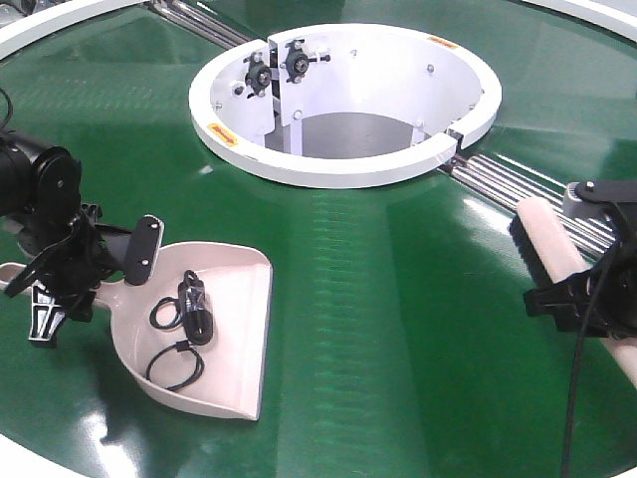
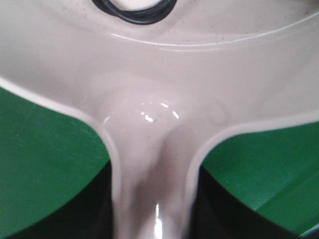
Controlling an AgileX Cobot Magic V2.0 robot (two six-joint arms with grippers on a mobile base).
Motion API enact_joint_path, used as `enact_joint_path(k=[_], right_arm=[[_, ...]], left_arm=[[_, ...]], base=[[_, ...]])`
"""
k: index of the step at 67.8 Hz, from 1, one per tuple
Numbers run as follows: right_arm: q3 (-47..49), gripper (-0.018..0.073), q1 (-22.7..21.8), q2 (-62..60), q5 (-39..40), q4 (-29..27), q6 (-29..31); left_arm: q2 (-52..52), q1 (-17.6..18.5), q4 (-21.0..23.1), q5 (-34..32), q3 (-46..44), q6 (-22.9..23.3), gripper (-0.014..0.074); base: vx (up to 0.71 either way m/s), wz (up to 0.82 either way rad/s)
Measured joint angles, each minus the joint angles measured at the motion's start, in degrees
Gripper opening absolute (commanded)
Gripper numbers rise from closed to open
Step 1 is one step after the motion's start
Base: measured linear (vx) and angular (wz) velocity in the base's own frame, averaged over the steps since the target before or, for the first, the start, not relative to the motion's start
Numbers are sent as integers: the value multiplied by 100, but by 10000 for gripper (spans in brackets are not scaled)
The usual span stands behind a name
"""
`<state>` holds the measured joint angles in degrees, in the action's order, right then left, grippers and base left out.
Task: Clean and inspect green conveyor with broom and dustpan
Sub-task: 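Move the brush back and lower it onto the belt with the right gripper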
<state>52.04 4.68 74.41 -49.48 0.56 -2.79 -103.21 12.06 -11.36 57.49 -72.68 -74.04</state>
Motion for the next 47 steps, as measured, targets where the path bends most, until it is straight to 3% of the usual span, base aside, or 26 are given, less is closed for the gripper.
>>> enact_joint_path(k=[47], right_arm=[[0, -2, 0, 1628, 260, -210, 229]], left_arm=[[0, 0, 0, 0, 0, 0, -8]], base=[[0, 0]])
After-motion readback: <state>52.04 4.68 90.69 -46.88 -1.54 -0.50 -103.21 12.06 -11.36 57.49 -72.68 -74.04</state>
